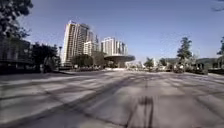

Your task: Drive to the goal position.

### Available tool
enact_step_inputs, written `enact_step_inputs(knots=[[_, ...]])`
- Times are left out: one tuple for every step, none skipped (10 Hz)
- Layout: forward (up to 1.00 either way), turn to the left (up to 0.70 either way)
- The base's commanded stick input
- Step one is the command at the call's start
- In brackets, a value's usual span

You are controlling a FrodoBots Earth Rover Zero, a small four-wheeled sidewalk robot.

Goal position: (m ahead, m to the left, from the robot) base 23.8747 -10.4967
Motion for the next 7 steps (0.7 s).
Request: enact_step_inputs(knots=[[0.70, 0.00], [0.70, 0.00], [0.70, 0.00], [0.70, 0.00], [0.70, 0.00], [0.70, 0.00], [0.70, 0.00]])
